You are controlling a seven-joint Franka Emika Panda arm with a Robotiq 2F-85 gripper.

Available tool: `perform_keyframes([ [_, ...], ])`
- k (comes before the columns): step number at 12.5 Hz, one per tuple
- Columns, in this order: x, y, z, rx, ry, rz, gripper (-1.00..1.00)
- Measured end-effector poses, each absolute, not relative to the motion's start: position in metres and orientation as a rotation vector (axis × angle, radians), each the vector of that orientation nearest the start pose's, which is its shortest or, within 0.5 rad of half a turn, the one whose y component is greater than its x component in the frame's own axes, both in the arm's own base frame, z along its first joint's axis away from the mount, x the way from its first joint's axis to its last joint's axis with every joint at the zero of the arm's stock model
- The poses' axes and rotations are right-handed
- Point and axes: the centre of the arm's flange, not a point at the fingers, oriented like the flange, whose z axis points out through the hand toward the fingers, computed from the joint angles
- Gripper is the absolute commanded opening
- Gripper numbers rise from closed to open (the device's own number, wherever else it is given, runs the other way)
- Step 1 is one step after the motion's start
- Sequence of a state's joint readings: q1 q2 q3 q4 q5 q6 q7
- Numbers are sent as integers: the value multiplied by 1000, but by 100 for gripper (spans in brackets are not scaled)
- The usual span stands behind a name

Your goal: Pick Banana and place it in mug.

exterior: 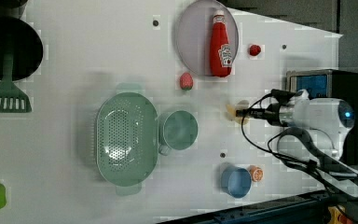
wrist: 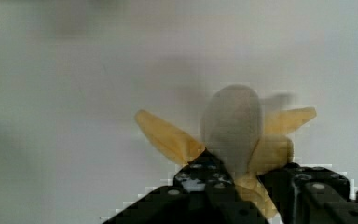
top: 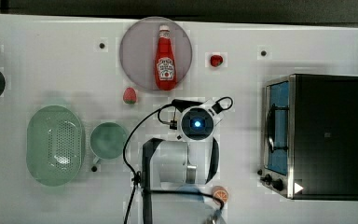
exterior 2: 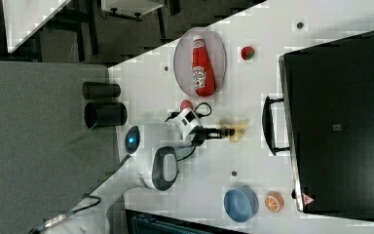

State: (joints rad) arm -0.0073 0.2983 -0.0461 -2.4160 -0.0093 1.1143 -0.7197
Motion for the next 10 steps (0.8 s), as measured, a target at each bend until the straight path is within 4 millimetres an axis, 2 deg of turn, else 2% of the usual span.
perform_keyframes([
  [2,495,-24,226,-3146,169,16,-40],
  [4,496,-16,282,-3142,153,-15,-40],
  [6,482,-5,335,-3146,200,53,-40],
  [8,474,19,384,-3160,209,95,-40],
  [10,485,54,428,-3169,224,17,-40],
])
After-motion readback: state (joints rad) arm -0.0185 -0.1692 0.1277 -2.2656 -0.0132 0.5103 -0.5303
